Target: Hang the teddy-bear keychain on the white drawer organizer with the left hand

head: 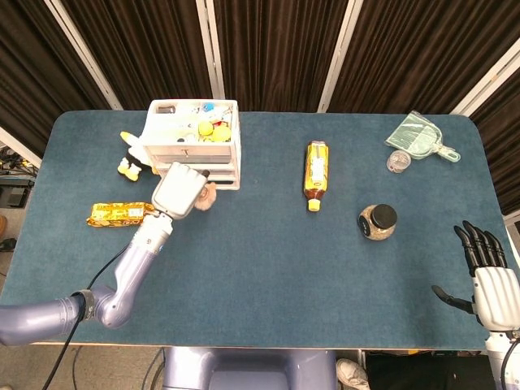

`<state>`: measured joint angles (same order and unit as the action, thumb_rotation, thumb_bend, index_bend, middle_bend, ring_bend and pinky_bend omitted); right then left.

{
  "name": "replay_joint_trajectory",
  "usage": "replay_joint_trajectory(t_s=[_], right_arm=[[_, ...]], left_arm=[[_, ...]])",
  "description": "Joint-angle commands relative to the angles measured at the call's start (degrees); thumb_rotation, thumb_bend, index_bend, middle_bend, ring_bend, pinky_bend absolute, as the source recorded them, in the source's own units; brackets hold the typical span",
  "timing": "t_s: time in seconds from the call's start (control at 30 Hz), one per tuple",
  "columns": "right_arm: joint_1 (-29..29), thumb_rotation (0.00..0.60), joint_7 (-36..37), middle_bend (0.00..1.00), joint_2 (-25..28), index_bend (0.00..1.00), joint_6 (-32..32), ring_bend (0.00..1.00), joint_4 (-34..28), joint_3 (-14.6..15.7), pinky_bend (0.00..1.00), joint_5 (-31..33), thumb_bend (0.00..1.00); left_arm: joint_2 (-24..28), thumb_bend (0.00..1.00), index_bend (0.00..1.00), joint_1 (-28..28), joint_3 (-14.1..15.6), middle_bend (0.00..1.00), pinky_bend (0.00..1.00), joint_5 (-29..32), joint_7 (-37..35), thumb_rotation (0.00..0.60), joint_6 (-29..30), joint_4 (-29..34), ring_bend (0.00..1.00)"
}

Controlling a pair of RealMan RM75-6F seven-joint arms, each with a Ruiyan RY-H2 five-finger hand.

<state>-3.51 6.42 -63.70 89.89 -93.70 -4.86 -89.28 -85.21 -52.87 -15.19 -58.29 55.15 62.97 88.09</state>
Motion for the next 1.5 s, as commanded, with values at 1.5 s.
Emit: replay_joint_trajectory(t_s=[1.5], right_arm=[[0.1,0.600,1.5,0.00,0.2,0.00,0.5,0.00,-0.1,0.0,0.00,-0.4,0.01]], left_arm=[[-3.1,0.45,0.57,-5.4,-1.2,1.00,0.80,3.7,-5.7,0.600,-0.8,-13.7,0.92]])
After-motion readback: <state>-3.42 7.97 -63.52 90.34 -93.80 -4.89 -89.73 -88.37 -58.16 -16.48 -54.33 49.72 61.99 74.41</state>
